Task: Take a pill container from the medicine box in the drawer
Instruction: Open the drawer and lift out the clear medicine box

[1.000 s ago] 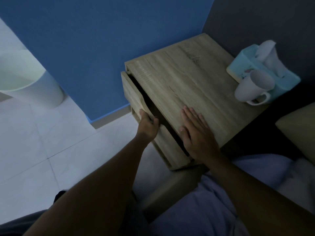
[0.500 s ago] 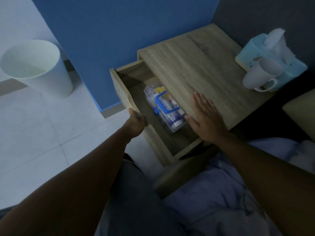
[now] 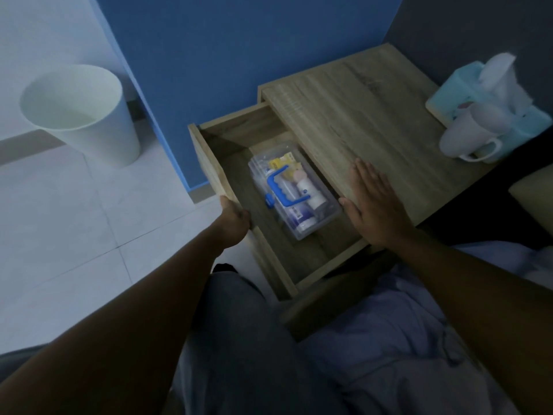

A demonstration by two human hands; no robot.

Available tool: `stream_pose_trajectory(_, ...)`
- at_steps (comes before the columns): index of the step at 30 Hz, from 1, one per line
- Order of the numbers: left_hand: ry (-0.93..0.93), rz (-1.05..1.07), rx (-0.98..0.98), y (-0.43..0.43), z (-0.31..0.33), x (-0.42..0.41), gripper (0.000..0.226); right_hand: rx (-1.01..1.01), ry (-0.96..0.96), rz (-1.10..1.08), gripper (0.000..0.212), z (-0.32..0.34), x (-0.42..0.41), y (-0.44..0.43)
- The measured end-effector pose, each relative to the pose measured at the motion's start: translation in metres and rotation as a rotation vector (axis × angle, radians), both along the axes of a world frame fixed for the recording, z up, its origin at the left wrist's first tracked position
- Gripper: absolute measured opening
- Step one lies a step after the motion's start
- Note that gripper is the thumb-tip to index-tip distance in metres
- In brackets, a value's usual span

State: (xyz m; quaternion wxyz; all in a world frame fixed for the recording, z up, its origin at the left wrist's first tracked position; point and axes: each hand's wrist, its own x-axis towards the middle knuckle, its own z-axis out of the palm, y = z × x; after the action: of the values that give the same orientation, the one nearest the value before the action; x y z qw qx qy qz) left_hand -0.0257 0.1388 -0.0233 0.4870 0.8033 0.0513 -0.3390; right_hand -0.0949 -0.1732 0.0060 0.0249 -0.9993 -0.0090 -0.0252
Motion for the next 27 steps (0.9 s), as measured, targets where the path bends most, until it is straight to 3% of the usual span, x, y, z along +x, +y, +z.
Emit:
stream_pose_trajectory(5,0.014,0.12,0.006,0.003,0.01,-0.006,0.08,-0.034,0.043,-0.02,0.073,0.006,0.0,0.01)
stream_pose_trajectory(8,-0.045,0.177,-0.004,0.001,0.023,-0.008,0.096,-0.119,0.037,0.033,0.068,0.016,-0.001,0.025)
stream_pose_trajectory(11,-0.324,0.141,0.122,-0.002,0.035,-0.01,0.103,-0.061,-0.047,0.207,0.061,0.019,-0.005,0.056)
stream_pose_trajectory(13,-0.565,0.079,0.174,-0.004,0.039,-0.009,0.102,0.055,-0.027,0.21,0.06,0.015,-0.004,0.082)
stream_pose_trajectory(15,-0.658,0.027,0.158,-0.008,0.043,-0.005,0.093,0.128,0.002,0.143,0.064,0.008,0.002,0.1)
stream_pose_trajectory(21,-0.555,-0.124,0.114,-0.036,0.037,0.028,0.075,0.242,0.069,-0.272,0.09,-0.017,0.012,0.118)
stream_pose_trajectory(27,-0.365,-0.064,0.114,-0.055,0.021,0.072,0.076,0.438,0.122,-0.626,0.086,-0.036,0.011,0.121)
